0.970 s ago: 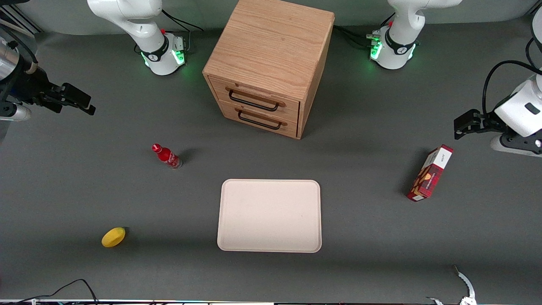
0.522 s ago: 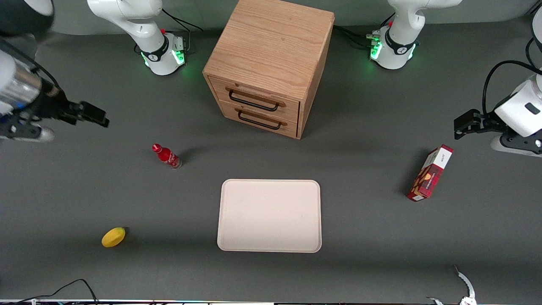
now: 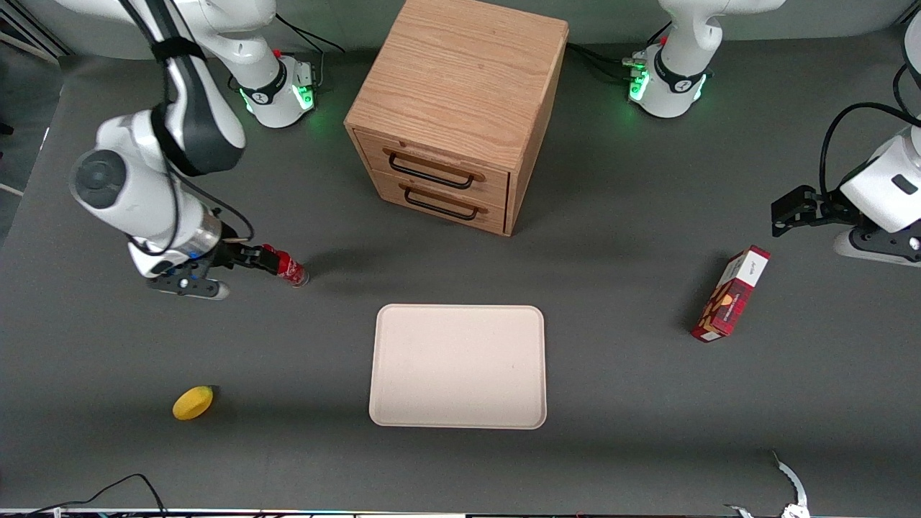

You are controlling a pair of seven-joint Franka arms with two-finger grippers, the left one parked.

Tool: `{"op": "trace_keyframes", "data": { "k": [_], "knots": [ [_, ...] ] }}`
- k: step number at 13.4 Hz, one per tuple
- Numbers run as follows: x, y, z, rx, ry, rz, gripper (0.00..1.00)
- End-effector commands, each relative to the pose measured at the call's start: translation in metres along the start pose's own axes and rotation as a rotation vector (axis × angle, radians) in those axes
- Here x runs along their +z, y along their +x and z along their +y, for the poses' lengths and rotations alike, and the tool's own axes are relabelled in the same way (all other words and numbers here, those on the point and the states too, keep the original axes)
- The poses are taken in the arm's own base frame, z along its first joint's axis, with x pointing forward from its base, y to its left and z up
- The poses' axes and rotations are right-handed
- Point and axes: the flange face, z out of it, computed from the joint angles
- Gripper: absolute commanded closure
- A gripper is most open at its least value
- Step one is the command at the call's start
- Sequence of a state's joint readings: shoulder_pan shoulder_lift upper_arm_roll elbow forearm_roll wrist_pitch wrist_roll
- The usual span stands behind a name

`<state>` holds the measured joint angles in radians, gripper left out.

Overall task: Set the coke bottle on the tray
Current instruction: 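Move the open right gripper down over the red Coca-Cola bottle, then close the right gripper around the bottle's cap end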

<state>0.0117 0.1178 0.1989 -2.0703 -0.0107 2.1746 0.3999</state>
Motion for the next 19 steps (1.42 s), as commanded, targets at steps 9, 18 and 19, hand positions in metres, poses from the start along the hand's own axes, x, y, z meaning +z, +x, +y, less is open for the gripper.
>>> {"op": "trace_keyframes", "data": {
  "k": [9, 18, 19],
  "knots": [
    [0.043, -0.051, 0.014, 0.006, -0.052, 0.058, 0.15],
    [0.025, -0.041, 0.018, -0.092, -0.050, 0.079, 1.00],
    [0.010, -0.034, 0.018, -0.102, -0.052, 0.084, 1.00]
  ]
}}
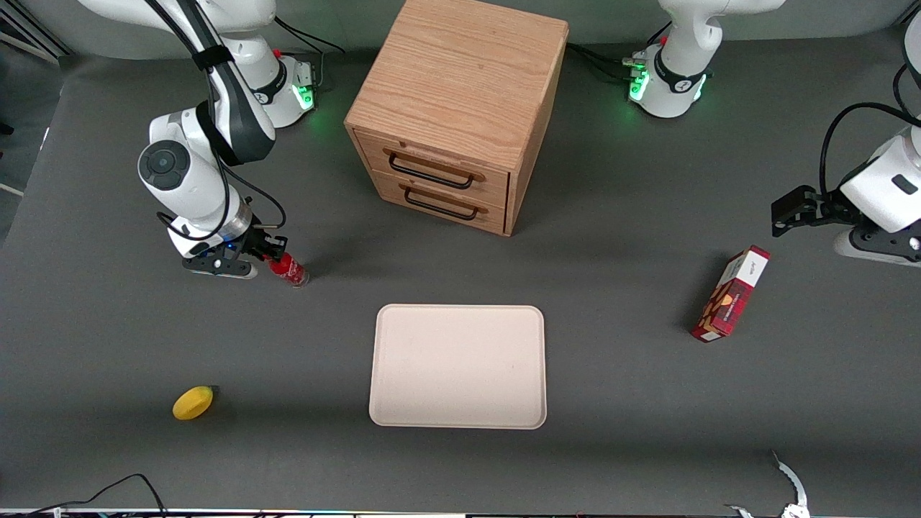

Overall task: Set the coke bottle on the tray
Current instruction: 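Close the right gripper around the bottle's cap end, then lift the bottle and carry it with the right gripper to the tray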

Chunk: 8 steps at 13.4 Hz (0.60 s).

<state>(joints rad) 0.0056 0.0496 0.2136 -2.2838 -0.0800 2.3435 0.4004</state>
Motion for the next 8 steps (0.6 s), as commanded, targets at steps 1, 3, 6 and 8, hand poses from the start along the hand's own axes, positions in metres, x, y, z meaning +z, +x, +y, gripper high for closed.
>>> {"op": "trace_keyframes", "data": {
  "k": [1, 3, 6, 8],
  "knots": [
    [-0.052, 0.020, 0.008, -0.061, -0.011, 0.033, 1.00],
    [-0.107, 0.041, 0.018, -0.109, -0.012, 0.068, 1.00],
    [-0.196, 0.074, 0.038, -0.151, -0.013, 0.029, 1.00],
    [-0.251, 0.092, 0.031, -0.142, 0.034, 0.011, 1.00]
  ]
}}
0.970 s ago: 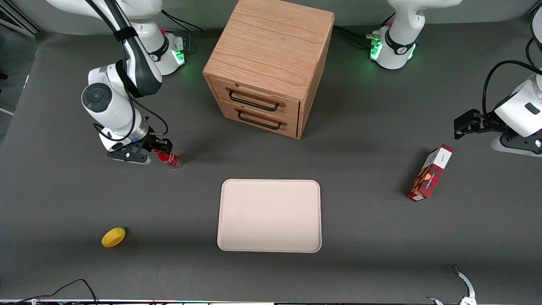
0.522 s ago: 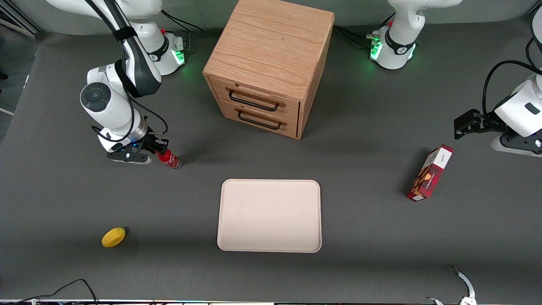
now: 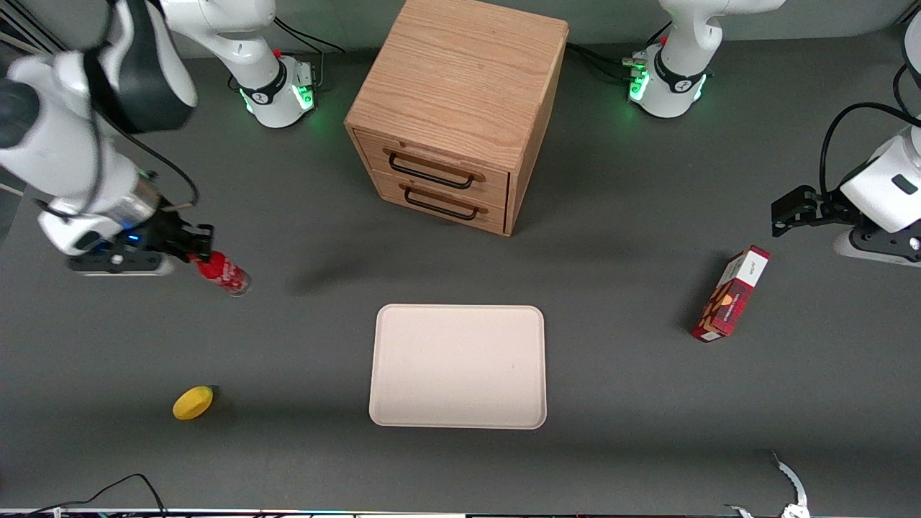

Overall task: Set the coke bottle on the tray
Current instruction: 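Lift the bottle and carry it with the right gripper to the tray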

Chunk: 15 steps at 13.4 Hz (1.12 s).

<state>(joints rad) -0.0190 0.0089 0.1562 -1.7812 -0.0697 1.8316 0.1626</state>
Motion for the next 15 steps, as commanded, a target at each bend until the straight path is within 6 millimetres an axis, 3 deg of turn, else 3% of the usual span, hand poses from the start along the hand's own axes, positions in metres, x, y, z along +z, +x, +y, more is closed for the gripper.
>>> {"op": "trace_keyframes", "data": {
  "k": [1, 3, 5, 6, 9, 12, 15],
  "knots": [
    [-0.062, 0.039, -0.012, -0.021, 0.082, -0.035, 1.00],
    [-0.075, 0.061, -0.027, 0.013, 0.102, -0.073, 1.00],
    [-0.079, 0.075, -0.070, 0.076, 0.143, -0.067, 1.00],
    [-0.070, 0.083, -0.091, 0.130, 0.156, -0.068, 1.00],
    [-0.031, 0.108, -0.150, 0.256, 0.149, -0.008, 1.00],
    [0.027, 0.129, -0.204, 0.406, 0.192, 0.049, 1.00],
    [0.095, 0.140, -0.237, 0.471, 0.162, 0.073, 1.00]
  ]
}}
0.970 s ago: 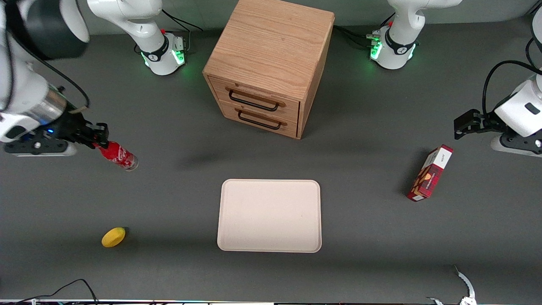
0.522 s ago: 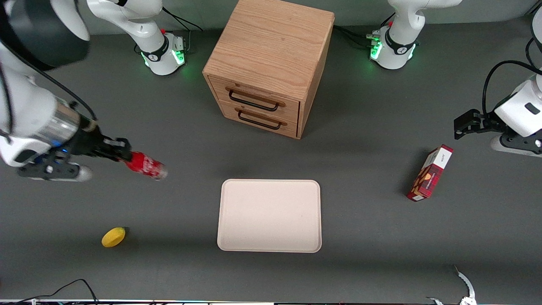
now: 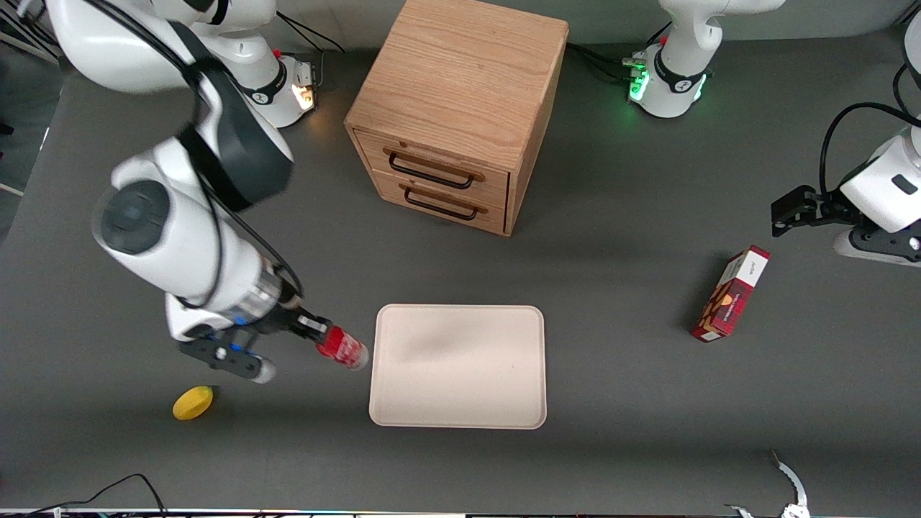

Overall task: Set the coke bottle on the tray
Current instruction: 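Lift the bottle and carry it with the right gripper to the tray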

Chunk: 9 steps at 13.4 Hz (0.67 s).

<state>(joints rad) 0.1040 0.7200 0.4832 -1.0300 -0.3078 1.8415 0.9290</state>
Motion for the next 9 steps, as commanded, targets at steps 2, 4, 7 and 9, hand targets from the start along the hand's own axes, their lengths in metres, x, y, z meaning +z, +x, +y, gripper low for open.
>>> {"op": "trace_keyframes", "data": {
  "k": [2, 4, 7, 9],
  "knots": [
    [0.063, 0.003, -0.014, 0.070, -0.015, -0.007, 1.00],
    [0.088, -0.005, -0.013, 0.088, -0.052, -0.020, 1.00],
    [0.120, -0.015, -0.017, 0.101, -0.040, -0.018, 1.00],
    [0.124, -0.022, -0.023, 0.096, -0.050, -0.010, 1.00]
  ]
}}
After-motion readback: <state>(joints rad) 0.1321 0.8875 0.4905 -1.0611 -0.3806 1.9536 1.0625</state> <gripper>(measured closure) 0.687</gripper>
